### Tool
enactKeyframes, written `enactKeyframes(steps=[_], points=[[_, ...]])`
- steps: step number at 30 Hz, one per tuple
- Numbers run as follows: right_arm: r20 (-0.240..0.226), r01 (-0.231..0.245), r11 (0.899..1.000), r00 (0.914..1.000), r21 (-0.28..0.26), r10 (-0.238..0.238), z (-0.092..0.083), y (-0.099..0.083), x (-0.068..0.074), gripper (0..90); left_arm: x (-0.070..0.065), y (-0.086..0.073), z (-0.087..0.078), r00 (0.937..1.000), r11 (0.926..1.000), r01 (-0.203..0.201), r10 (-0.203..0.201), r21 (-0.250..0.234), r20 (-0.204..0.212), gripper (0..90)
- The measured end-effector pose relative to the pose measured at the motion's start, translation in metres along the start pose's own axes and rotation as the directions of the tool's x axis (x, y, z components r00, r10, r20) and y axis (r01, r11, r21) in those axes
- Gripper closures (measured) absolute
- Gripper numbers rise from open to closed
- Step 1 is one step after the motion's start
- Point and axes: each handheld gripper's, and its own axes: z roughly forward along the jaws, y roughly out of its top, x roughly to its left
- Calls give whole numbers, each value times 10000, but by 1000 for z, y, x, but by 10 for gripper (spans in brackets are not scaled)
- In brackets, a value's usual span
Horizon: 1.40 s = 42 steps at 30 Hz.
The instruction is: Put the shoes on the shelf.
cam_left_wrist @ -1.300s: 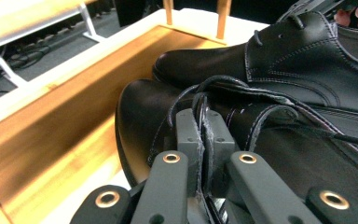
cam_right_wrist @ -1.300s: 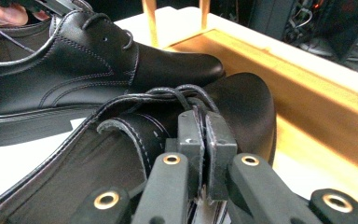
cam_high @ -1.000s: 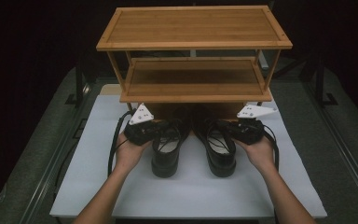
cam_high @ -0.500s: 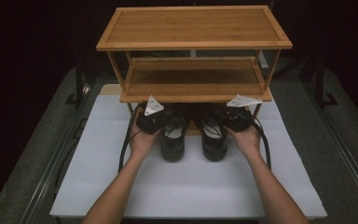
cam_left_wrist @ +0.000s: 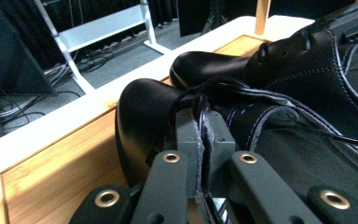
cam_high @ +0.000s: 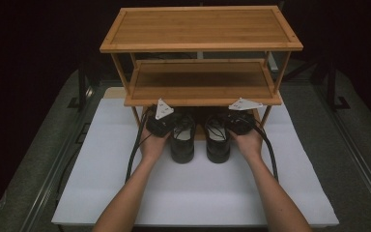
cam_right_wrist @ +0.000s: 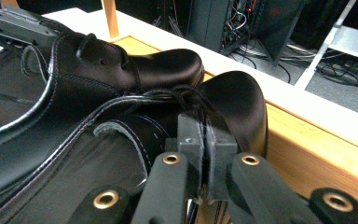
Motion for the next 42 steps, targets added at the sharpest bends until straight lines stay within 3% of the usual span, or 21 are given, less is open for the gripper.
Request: enactKeyframes(steps=[4,5,6,7,8,9,11,13,14,15,16,20,21,26,29,31,32,35,36,42], points=[[-278,-168,9998,9995,55,170,-3,-1,0,808,3,-1,-3,9987,9996,263,-268,119,436,824],[-311,-225,9997,9993,59,226,-3,-1,-1,808,3,-1,-3,9987,9996,263,-268,119,436,799],[-385,-330,9995,9987,25,331,-5,-1,-1,740,4,0,-5,9979,9991,353,-364,223,537,770],[-385,-330,9995,9987,25,331,-5,-1,-1,740,4,0,-5,9979,9991,353,-364,223,537,739],[-496,-420,9991,9979,-52,416,-12,2,-1,665,5,0,-8,9965,9984,464,-486,327,687,691],[-496,-420,9991,9979,-52,416,-12,2,-1,665,5,0,-8,9965,9984,464,-486,327,687,641],[-687,-421,9991,9968,-52,416,-24,5,1,571,7,1,-21,9923,9972,736,-748,164,987,553],[-748,-413,9991,9964,-61,408,-29,4,2,543,8,2,-28,9903,9968,794,-801,113,1134,470],[-908,-463,9989,9948,-70,454,-41,2,4,482,8,3,-39,9836,9956,926,-933,120,1543,422],[-908,-463,9989,9948,-70,454,-41,2,4,482,8,3,-39,9836,9956,926,-933,120,1543,390],[-1027,-523,9986,9933,71,528,-53,-2,8,426,4,2,-50,9790,9957,909,-928,186,1818,362],[-1095,-377,9991,9932,190,395,-71,-13,16,374,-3,-4,-64,9782,9969,735,-776,285,1927,277],[-1155,-409,9990,9924,191,428,-76,-17,18,367,-7,-8,-73,9748,9972,631,-701,397,2118,267],[-1237,-341,9981,9915,515,403,-88,-38,29,278,-16,-22,-80,9763,9972,235,-382,715,2132,180],[-1255,-402,9958,9908,826,504,-86,-52,31,228,-21,-42,-76,9735,9951,263,-472,953,2236,146],[-1323,-424,9939,9896,1021,558,-83,-57,30,213,-22,-47,-73,9722,9941,297,-529,1039,2283,126],[-1285,-508,9888,9893,1402,690,-75,-66,31,182,-24,-54,-67,9718,9902,118,-441,1390,2317,105],[-1433,-430,9858,9874,1626,667,-67,-74,30,162,-27,-59,-61,9716,9875,31,-403,1576,2333,86],[-1471,-423,9776,9864,2060,737,-59,-79,32,135,-29,-63,-55,9715,9811,-195,-268,1923,2353,61],[-1567,-221,9752,9860,2203,578,-42,-84,35,133,-33,-72,-38,9705,9709,-543,-35,2331,2409,46]])
